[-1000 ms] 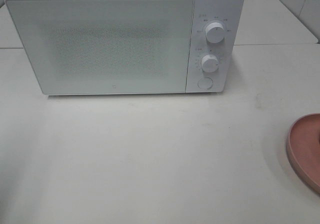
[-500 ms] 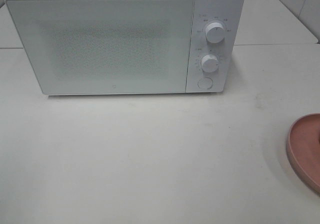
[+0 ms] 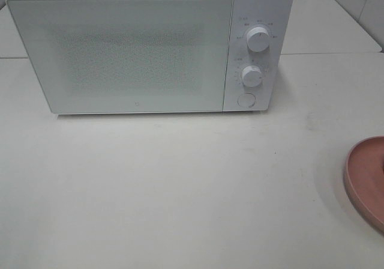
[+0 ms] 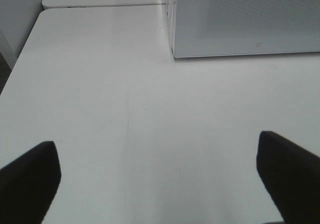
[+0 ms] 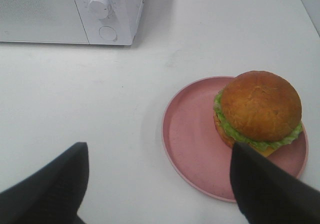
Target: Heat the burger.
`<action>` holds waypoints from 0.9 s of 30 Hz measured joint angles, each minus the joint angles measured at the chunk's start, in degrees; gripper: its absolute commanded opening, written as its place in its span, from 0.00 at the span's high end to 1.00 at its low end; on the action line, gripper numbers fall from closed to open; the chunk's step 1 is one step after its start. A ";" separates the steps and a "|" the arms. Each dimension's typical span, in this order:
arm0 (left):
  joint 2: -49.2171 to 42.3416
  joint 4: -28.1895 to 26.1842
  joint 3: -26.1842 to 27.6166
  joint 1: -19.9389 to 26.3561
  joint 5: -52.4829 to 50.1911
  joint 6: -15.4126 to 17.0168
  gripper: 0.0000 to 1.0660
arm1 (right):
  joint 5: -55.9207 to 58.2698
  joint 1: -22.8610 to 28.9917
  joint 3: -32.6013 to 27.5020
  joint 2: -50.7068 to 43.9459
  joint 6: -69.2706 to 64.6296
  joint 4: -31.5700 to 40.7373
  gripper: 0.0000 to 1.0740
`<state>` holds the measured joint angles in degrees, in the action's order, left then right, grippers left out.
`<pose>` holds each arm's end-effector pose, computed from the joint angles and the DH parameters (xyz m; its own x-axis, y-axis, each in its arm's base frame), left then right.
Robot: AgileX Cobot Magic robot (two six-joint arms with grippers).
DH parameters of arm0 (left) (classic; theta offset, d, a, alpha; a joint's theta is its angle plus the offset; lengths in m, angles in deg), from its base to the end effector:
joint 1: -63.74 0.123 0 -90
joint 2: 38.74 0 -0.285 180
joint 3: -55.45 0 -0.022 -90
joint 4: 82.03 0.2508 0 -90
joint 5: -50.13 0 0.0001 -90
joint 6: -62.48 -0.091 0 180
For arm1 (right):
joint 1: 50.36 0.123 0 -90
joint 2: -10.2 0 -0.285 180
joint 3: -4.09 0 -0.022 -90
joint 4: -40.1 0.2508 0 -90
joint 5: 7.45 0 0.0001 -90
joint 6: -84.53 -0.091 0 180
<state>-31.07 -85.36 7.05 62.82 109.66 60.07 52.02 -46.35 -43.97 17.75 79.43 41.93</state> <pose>-0.0048 -0.0045 0.2800 -0.4306 0.0195 -0.9024 0.0666 0.9977 -0.0103 -0.0058 0.0021 0.2816 -0.4303 0.0751 -0.8996 -0.0498 0.9930 0.1067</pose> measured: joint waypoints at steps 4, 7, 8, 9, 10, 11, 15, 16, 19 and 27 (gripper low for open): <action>-0.11 0.00 0.00 0.00 0.00 0.00 0.05 | 0.00 0.00 0.00 0.00 0.00 0.00 0.30; -0.17 -0.06 0.00 0.00 0.00 0.00 0.05 | 0.00 0.00 0.00 0.00 0.00 0.00 0.30; -0.17 -0.06 0.00 0.00 0.00 0.00 0.05 | 0.00 0.00 0.00 0.00 0.00 0.00 0.30; -0.17 -0.06 0.00 0.00 0.00 0.00 0.05 | 0.00 0.00 0.00 0.00 0.00 0.00 0.30; -0.17 -0.06 0.00 0.00 0.00 0.00 0.05 | 0.00 0.00 0.00 0.00 0.00 0.00 0.30; -0.17 -0.06 0.00 0.00 0.00 0.00 0.05 | 0.00 0.00 0.00 0.00 0.00 0.00 0.30; -0.17 -0.06 0.00 0.00 0.00 0.00 0.05 | 0.00 0.00 0.00 0.00 0.00 0.00 0.30; -0.17 -0.06 0.00 0.00 0.00 0.00 0.05 | 0.00 0.00 0.00 0.00 0.00 0.00 0.30; -0.17 -0.06 0.00 0.00 0.00 0.00 0.05 | 0.00 0.00 0.00 0.00 0.00 0.00 0.30; -0.17 -0.06 0.00 0.00 0.00 0.00 0.05 | 0.00 0.00 0.00 0.00 0.00 0.00 0.30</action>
<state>-31.24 -85.42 7.05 62.82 109.66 60.07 52.02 -46.35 -43.97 17.75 79.43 41.93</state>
